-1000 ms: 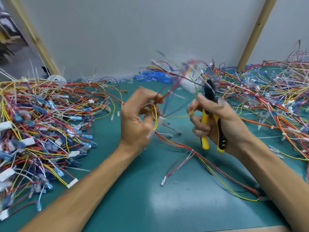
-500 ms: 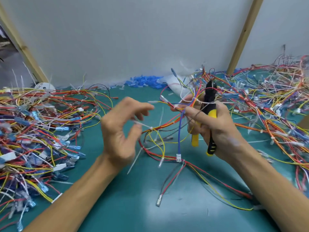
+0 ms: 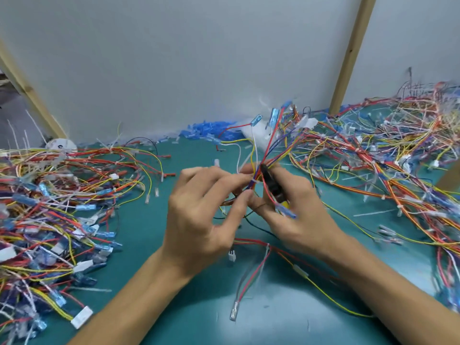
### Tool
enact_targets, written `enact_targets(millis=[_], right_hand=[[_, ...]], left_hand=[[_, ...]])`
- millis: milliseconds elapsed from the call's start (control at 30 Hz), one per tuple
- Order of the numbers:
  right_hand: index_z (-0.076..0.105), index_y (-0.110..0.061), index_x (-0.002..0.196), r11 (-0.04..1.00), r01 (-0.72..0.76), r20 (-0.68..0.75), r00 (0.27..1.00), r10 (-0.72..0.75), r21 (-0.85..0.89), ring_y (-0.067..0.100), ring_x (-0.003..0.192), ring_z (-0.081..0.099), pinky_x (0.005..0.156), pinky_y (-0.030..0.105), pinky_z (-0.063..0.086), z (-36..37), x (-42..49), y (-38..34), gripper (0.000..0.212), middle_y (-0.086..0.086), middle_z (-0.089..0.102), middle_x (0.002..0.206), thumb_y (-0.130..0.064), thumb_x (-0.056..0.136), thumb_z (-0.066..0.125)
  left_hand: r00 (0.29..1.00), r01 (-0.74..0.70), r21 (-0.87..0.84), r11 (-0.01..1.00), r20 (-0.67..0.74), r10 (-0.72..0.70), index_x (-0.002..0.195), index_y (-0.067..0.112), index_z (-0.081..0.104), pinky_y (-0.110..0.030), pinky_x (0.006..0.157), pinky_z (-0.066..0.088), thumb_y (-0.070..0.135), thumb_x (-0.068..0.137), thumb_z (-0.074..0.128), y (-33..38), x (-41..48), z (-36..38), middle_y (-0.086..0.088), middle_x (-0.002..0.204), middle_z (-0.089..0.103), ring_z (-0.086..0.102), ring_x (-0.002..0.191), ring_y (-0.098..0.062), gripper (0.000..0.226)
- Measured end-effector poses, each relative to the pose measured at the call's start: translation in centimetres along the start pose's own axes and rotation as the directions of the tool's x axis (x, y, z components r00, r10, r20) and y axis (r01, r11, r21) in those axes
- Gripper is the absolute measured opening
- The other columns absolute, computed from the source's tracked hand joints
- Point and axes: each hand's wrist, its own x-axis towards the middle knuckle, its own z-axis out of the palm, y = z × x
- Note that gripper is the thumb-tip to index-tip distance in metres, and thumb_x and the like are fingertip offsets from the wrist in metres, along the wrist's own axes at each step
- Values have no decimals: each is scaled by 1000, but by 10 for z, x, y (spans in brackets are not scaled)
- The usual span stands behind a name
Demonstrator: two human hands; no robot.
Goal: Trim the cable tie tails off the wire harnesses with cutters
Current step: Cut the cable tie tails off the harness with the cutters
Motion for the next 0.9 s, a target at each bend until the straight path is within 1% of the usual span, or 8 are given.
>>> enact_targets(millis=[100, 233, 333, 467, 567, 633, 733, 900], right_hand=[[66, 1, 110, 994, -12, 74, 997, 20, -111, 19, 67, 54, 64, 27, 50, -2, -1, 2, 17, 0, 66, 83, -7, 95, 69], [68, -1, 109, 991, -6, 81, 997, 17, -131, 3, 67, 51, 66, 12, 41, 1, -1, 2, 18, -6, 63, 82, -1, 93, 75], [64, -4, 120, 997, -76, 13, 997, 77, -3, 5, 78, 64, 73, 21, 52, 2, 0, 5, 28, -5, 72, 97, -4, 94, 75], [67, -15, 95, 978, -202, -152, 967, 207, 44, 27, 69, 63, 67, 44, 55, 4, 2, 13, 9, 0, 70, 81, -13, 91, 75], [69, -16, 85, 960, -253, -267, 923, 277, 121, 25, 64, 64, 62, 38, 53, 5, 4, 16, 9, 4, 69, 74, -22, 88, 73], [70, -11, 85, 953, -274, -274, 914, 300, 130, 11, 63, 62, 62, 24, 50, 5, 5, 19, 12, 5, 70, 72, -21, 89, 74], [71, -12, 83, 923, -345, -191, 907, 374, 170, 11, 65, 61, 63, 24, 49, 3, 8, 21, 9, 12, 72, 76, -16, 86, 78], [76, -10, 89, 865, -475, 27, 878, 477, 159, 14, 69, 60, 63, 27, 42, -1, 8, 19, 20, 8, 71, 74, -21, 74, 69]], left_hand=[[999, 41, -25, 999, 26, -41, 97, 8, 78, -36, 81, 44, 22, 99, 71, -1, 1, 0, 2, 83, 66, 60, 74, -21, 16], [991, 98, -56, 994, 95, -93, 90, 12, 75, -40, 77, 38, 20, 93, 73, -2, 1, 1, 5, 82, 58, 52, 74, -17, 9], [965, 263, -179, 948, 52, -258, 89, 12, 74, -35, 77, 42, 16, 92, 75, -7, 0, 1, 2, 88, 55, 52, 81, -12, 5], [901, 387, -178, 905, -135, -412, 95, 19, 75, -33, 93, 43, 20, 93, 77, -25, 3, -4, -8, 106, 54, 54, 104, -25, 3], [879, 362, -324, 874, -195, -436, 94, 21, 70, -34, 96, 46, 17, 96, 73, -42, 7, -9, -4, 109, 62, 59, 107, -19, 6], [837, 385, -483, 787, -176, -518, 94, 28, 69, -42, 86, 50, 18, 99, 70, -48, 11, -11, -1, 102, 70, 63, 99, -18, 11], [774, 424, -601, 677, -149, -616, 86, 35, 73, -28, 76, 48, 22, 100, 68, -48, 18, -16, 13, 86, 74, 64, 82, -9, 20], [645, 460, -778, 428, -39, -764, 87, 11, 63, -34, 67, 57, 8, 104, 56, -56, 25, -27, -3, 79, 71, 69, 61, -23, 19]])
